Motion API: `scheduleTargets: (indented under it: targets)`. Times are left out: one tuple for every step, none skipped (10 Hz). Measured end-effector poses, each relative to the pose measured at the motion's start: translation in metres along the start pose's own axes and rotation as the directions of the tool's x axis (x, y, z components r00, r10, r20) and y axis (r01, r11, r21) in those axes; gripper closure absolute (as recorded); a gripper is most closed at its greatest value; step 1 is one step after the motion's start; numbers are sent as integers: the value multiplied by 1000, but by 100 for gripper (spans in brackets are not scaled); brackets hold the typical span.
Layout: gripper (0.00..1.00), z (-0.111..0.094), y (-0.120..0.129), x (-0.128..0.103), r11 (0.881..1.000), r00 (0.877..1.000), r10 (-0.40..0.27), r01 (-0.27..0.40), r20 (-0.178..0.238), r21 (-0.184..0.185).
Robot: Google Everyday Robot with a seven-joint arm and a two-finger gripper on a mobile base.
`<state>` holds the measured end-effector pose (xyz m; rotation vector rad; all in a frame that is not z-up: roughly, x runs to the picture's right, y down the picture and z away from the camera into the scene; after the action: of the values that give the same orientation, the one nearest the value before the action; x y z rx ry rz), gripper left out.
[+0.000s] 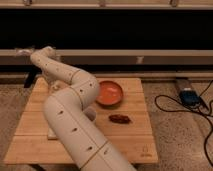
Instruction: Stand the bottle upright
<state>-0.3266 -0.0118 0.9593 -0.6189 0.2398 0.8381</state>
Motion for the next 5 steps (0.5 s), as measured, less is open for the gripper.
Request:
scheduleTargets:
  targets:
    - [20, 0, 1, 0, 1000, 1000, -1, 1, 0, 0]
    - [20, 0, -1, 0, 1000, 1000, 1, -1, 0, 1]
    - [20, 0, -2, 1, 1000, 1000, 3, -3, 0, 1]
    - [20, 0, -2, 1, 1000, 1000, 2, -2, 0, 1]
    - [20, 0, -1, 0, 1000, 1000, 1, -1, 0, 1]
